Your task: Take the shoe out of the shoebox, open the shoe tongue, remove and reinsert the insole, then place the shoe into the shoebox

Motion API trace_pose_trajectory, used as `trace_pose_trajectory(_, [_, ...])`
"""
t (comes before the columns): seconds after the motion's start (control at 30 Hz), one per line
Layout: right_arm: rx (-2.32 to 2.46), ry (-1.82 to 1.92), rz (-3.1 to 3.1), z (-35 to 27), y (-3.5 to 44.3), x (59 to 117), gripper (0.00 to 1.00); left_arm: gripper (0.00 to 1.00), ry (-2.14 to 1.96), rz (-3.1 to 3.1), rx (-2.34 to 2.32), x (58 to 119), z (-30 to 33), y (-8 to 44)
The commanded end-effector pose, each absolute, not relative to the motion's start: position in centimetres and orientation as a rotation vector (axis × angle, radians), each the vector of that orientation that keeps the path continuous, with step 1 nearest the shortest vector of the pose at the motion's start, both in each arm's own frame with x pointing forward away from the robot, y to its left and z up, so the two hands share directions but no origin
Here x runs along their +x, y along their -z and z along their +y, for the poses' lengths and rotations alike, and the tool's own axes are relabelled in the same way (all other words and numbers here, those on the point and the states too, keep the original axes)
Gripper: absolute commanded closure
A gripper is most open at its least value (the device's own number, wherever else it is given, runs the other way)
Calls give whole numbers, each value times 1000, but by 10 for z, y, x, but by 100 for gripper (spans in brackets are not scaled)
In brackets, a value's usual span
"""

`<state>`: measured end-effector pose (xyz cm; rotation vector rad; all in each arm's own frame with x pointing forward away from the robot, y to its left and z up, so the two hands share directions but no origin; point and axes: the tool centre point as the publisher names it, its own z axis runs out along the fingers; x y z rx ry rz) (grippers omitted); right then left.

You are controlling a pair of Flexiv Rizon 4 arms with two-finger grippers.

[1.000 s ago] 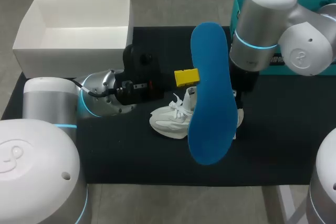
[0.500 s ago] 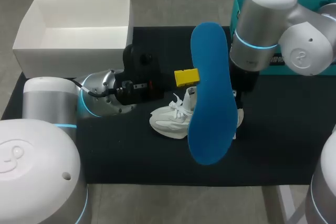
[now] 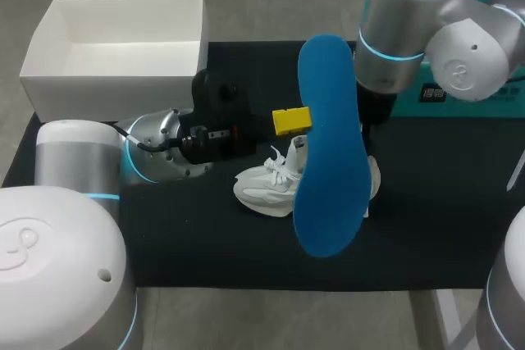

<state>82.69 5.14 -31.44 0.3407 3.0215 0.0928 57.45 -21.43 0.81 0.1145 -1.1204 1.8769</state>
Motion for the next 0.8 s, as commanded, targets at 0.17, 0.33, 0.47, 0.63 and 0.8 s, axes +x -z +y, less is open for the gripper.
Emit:
trace_pose_trajectory(0.17, [292, -5, 3044, 76, 337, 858, 0, 100, -1879, -1118, 115, 574, -215, -8])
trace_pose_trajectory(0.33, [265, -36, 3063, 85, 350, 860, 0, 100, -1879, -1118, 115, 574, -215, -8])
trace_pose_trajectory(0.47, [261, -56, 3082, 89, 362, 861, 0, 100, -1879, -1118, 115, 574, -215, -8])
trace_pose_trajectory(0.63, [253, -30, 3105, 94, 369, 860, 0, 100, -1879, -1118, 115, 574, -215, -8])
trace_pose_trajectory(0.8, [255, -56, 3138, 95, 381, 852, 25, 100, -1879, -1118, 115, 574, -215, -8])
